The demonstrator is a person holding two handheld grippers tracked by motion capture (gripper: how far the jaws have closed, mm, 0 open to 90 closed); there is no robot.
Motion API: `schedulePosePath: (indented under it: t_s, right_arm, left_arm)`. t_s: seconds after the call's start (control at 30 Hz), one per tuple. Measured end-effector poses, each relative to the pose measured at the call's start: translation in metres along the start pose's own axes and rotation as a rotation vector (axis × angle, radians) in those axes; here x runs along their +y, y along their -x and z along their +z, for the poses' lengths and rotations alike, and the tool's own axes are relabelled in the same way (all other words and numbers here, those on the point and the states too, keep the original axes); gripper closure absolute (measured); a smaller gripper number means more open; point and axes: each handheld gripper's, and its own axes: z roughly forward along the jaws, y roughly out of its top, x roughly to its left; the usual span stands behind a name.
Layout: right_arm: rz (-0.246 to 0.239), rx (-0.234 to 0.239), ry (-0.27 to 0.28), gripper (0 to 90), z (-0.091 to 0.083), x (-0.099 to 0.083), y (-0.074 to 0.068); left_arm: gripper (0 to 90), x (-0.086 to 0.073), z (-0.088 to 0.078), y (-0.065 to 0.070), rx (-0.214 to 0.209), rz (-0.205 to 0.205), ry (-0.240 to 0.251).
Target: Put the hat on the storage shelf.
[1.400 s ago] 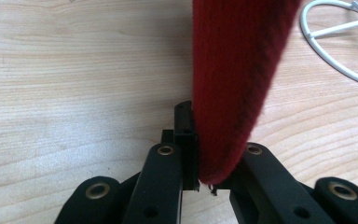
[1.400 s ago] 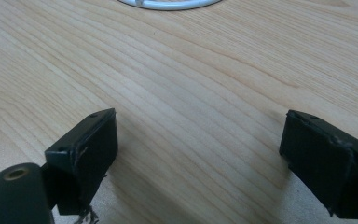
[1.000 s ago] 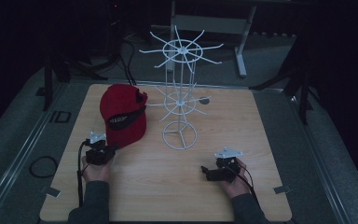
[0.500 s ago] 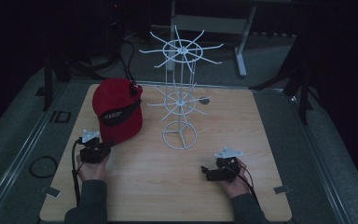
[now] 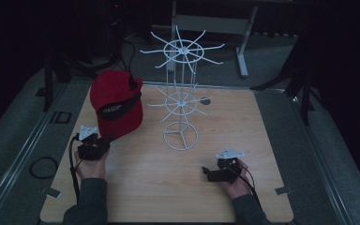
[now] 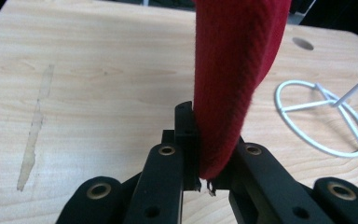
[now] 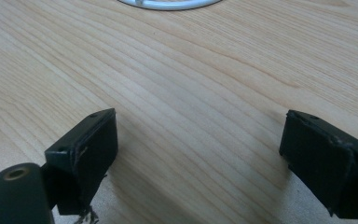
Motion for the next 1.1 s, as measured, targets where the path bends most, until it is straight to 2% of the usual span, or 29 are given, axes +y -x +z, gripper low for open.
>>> schedulePosePath:
  t_s: [0.3, 1.1]
  right_arm:
    - [0.001, 0.0, 0.0, 11.2, 0.0, 0.0, 0.0]
    - [0.003, -0.001, 0.002, 11.2, 0.0, 0.0, 0.0]
  left_arm:
    - [85.9, 0.016, -0.01, 0.005, -0.007, 0.013, 0.043]
    - [85.8, 0.044, -0.028, 0.016, -0.025, 0.017, 0.114]
